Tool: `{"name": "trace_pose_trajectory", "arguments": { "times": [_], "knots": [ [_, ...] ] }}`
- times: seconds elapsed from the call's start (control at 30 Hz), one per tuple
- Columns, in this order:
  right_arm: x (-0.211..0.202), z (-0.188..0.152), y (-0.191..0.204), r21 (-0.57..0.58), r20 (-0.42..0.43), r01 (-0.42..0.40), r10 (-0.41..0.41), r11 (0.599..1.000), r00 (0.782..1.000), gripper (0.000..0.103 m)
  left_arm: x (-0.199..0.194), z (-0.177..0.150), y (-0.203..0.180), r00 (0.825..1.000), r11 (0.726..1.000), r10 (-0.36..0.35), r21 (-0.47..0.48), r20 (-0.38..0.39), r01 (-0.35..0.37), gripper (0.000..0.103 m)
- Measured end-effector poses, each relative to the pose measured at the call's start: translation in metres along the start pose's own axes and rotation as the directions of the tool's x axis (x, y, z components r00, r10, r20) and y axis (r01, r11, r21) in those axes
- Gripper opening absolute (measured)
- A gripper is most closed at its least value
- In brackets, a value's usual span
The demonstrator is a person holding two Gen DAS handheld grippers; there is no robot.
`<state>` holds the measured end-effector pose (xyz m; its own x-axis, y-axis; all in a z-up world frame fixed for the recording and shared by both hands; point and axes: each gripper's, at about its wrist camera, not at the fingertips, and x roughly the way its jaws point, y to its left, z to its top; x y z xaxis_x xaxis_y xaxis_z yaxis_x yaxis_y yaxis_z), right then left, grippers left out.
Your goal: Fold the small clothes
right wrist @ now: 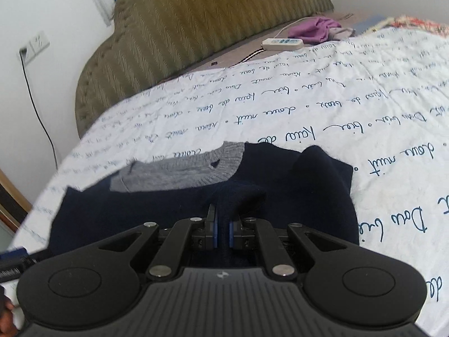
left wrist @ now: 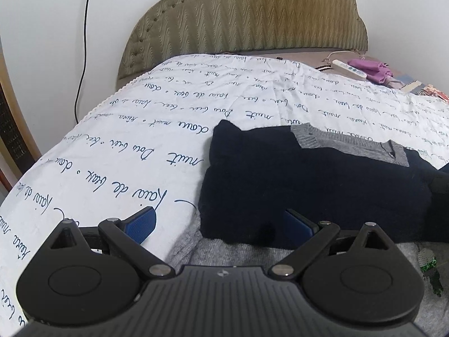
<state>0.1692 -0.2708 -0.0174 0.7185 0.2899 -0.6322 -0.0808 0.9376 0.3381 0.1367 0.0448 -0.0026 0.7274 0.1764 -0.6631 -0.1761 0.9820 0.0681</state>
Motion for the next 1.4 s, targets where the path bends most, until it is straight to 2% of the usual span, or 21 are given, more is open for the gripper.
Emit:
{"name": "trace_pose_trajectory", "arguments": {
  "times": [0.17, 0.27, 0.33, 0.37, 0.47, 0.53, 0.63, 0.73, 0.83, 0.93, 1.03, 1.1, 1.17, 1.27, 1.4],
  "knots": [
    [0.003, -0.002, -0.001, -0.01, -0.017, 0.027, -0.027, 1.0, 0.999, 0.01, 0.003, -0.002, 0.001, 1.0, 1.0, 0.007, 0.0, -0.016, -0.007, 0.098],
    [-0.014, -0.001, 0.003, -0.021, 0.057, 0.106, -0.105, 0.994, 0.993, 0.016, 0.004, -0.002, 0.003, 1.0, 1.0, 0.01, -0.003, -0.021, -0.01, 0.098],
    [-0.024, -0.001, 0.008, -0.057, 0.109, 0.167, -0.161, 0.984, 0.981, 0.024, 0.005, -0.003, 0.005, 1.0, 1.0, 0.011, -0.003, -0.025, -0.011, 0.098],
    [-0.027, -0.003, 0.012, -0.09, 0.118, 0.176, -0.165, 0.98, 0.979, 0.025, 0.005, -0.003, 0.006, 1.0, 1.0, 0.012, -0.003, -0.025, -0.012, 0.098],
    [-0.015, -0.011, 0.02, -0.168, 0.035, 0.18, -0.176, 0.969, 0.984, 0.025, 0.006, -0.004, 0.008, 0.999, 1.0, 0.027, -0.005, -0.021, -0.027, 0.098],
    [-0.002, -0.016, 0.016, -0.169, -0.028, 0.188, -0.195, 0.968, 0.98, 0.025, 0.008, -0.004, 0.013, 0.998, 0.999, 0.051, -0.005, -0.023, -0.051, 0.098],
    [-0.016, -0.019, 0.014, -0.111, 0.024, 0.18, -0.178, 0.977, 0.984, 0.025, 0.008, -0.006, 0.031, 0.996, 0.996, 0.083, -0.026, -0.028, -0.083, 0.098],
    [-0.029, -0.021, 0.017, -0.119, 0.049, 0.165, -0.16, 0.979, 0.986, 0.025, 0.009, -0.007, 0.055, 0.993, 0.992, 0.1, -0.07, -0.054, -0.104, 0.098],
    [-0.03, -0.025, 0.017, -0.121, 0.031, 0.163, -0.161, 0.979, 0.987, 0.025, 0.003, -0.009, 0.073, 0.998, 0.993, 0.031, -0.108, -0.061, -0.038, 0.098],
    [-0.03, -0.031, 0.017, -0.11, 0.018, 0.159, -0.158, 0.981, 0.987, 0.025, -0.006, -0.015, 0.07, 0.998, 0.998, -0.03, -0.051, -0.048, 0.028, 0.098],
    [-0.027, -0.035, 0.019, -0.12, 0.006, 0.158, -0.158, 0.98, 0.987, 0.027, -0.009, -0.021, 0.053, 0.999, 0.997, -0.042, 0.061, -0.033, 0.044, 0.098],
    [-0.023, -0.037, 0.021, -0.124, -0.002, 0.154, -0.156, 0.98, 0.988, 0.033, -0.004, -0.022, 0.042, 0.999, 0.994, -0.017, 0.107, -0.026, 0.02, 0.098],
    [-0.02, -0.038, 0.025, -0.143, -0.018, 0.143, -0.147, 0.979, 0.989, 0.045, 0.007, -0.019, 0.042, 0.999, 0.996, 0.032, 0.083, -0.029, -0.029, 0.098],
    [-0.03, -0.039, 0.031, -0.16, 0.019, 0.14, -0.138, 0.977, 0.99, 0.047, 0.025, -0.013, 0.056, 0.994, 0.996, 0.095, 0.009, -0.05, -0.094, 0.101],
    [-0.045, -0.039, 0.027, -0.126, 0.025, 0.114, -0.112, 0.985, 0.993, 0.05, 0.027, -0.013, 0.07, 0.995, 0.995, 0.093, -0.021, -0.042, -0.094, 0.101]
  ]
}}
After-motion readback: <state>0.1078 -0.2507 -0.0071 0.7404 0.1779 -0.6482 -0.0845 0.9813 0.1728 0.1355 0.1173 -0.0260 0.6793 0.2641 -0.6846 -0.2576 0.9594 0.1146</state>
